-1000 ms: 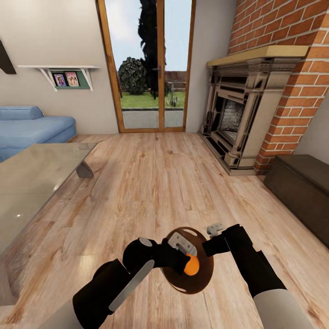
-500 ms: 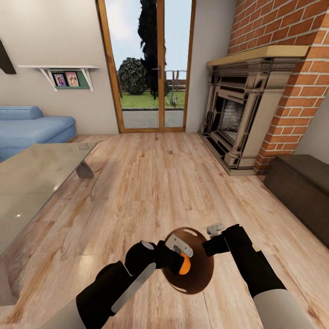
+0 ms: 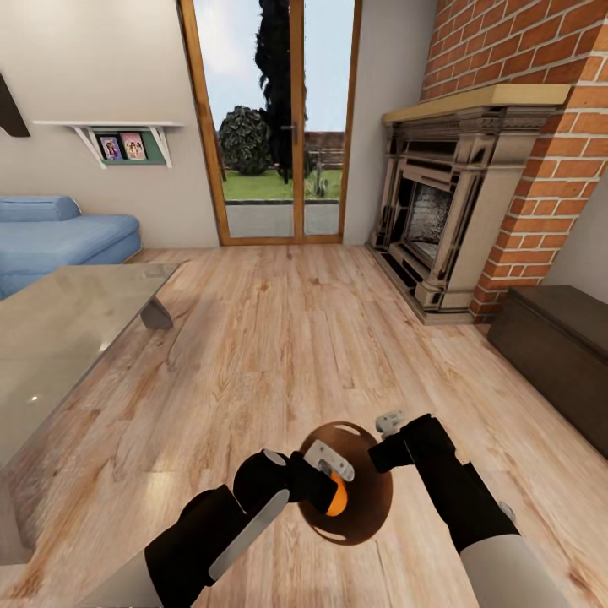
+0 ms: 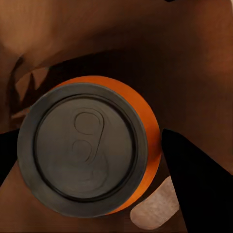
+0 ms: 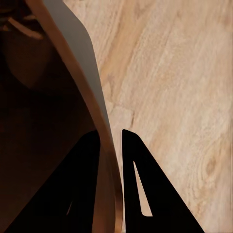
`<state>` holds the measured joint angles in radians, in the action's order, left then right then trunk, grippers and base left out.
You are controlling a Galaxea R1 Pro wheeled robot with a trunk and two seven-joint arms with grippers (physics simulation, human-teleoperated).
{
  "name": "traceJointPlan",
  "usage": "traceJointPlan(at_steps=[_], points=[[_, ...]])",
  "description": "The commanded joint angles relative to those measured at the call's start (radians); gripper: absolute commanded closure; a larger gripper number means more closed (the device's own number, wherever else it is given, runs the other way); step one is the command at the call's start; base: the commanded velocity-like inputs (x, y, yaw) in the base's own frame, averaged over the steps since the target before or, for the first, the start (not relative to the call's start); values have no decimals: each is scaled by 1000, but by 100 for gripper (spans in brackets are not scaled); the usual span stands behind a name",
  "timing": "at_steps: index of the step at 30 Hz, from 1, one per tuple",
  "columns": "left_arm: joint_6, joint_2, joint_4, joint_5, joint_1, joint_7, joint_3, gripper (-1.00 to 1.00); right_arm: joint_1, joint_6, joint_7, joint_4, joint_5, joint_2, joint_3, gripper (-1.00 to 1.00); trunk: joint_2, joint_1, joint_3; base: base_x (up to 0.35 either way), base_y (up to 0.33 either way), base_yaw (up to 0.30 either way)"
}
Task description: Put the three can of soda from the living room inside the tash can in the kitchen.
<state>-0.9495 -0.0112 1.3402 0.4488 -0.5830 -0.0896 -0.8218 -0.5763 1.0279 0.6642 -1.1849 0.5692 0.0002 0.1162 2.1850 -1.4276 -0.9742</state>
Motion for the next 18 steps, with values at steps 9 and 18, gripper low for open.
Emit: traceJointPlan(at_steps=[9, 18], points=[[5, 1, -7, -25, 0, -5, 0, 100, 0, 19, 58, -5, -65, 22, 19, 100, 0, 0, 0, 0, 0, 0], [9, 1, -7, -25, 0, -6, 0, 100, 0, 19, 58, -5, -65, 29, 41, 100, 0, 0, 0, 0, 0, 0]])
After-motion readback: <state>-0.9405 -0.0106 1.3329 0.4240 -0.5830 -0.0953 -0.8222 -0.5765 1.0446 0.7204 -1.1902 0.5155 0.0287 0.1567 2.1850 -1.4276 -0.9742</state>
